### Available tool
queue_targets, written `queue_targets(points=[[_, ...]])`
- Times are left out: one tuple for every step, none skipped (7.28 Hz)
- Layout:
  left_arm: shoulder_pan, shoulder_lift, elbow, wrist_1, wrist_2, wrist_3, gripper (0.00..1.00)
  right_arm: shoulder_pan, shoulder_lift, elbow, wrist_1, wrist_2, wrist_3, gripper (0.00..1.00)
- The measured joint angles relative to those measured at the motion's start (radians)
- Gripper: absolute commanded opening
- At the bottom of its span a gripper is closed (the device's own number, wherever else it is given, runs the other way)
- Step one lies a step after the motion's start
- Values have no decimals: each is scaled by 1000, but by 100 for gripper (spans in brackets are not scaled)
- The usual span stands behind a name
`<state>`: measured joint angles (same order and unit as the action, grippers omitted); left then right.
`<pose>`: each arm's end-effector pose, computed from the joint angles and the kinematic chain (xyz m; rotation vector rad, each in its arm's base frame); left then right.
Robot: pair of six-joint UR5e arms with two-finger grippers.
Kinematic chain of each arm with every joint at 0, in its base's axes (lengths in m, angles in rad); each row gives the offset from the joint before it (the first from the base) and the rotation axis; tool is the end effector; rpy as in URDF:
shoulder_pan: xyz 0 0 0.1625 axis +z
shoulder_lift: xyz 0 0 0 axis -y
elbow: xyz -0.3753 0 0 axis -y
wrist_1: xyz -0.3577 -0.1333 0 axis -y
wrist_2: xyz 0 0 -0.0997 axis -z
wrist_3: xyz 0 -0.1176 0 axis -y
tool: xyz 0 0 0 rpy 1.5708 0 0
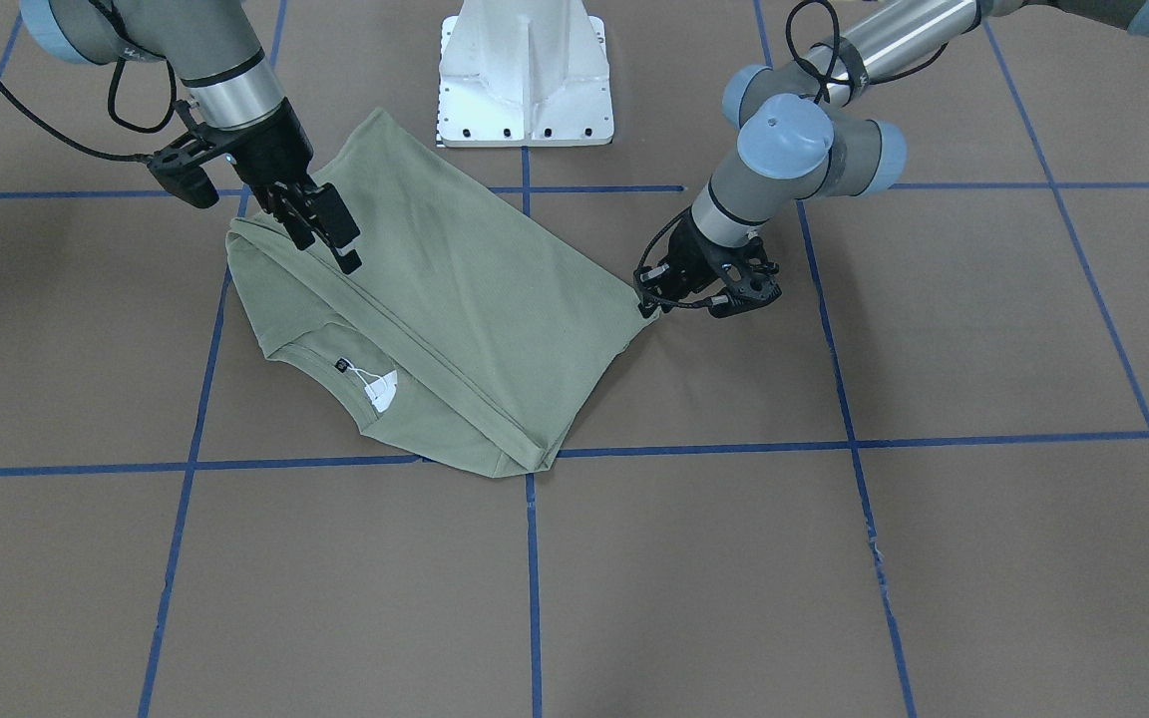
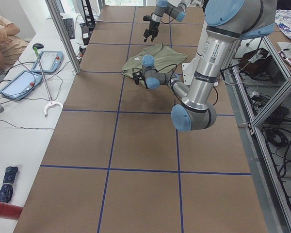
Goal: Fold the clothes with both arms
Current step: 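Pull the shirt straight with both grippers, squaring it on the table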
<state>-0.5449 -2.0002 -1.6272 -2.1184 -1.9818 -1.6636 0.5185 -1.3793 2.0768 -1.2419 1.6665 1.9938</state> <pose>0.4822 -0.3932 0.3062 -0.1364 1.0805 -0.3617 -0.3715 -0.3525 0.2765 -0.0393 -1.0604 0.8058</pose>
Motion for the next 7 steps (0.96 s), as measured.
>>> queue_targets(points=[[-3, 0, -4, 1, 0, 3, 0, 0, 0, -6, 0, 0, 0, 100], [-22, 2, -25, 22, -3, 15, 0, 0, 5, -14, 0, 0, 0, 100], [-55, 2, -49, 65, -2, 64, 0, 0, 18, -21, 0, 0, 2, 100], [-102, -11, -36, 96, 11, 160, 0, 0, 31, -24, 0, -2, 7, 100], [-160, -69, 51, 86, 25, 229, 0, 0, 37, -24, 0, -6, 12, 100], [-208, -158, 192, 28, 33, 260, 0, 0, 39, -24, 0, -8, 14, 100], [-245, -260, 363, -77, 40, 269, 0, 1, 40, -24, 0, -9, 14, 100]])
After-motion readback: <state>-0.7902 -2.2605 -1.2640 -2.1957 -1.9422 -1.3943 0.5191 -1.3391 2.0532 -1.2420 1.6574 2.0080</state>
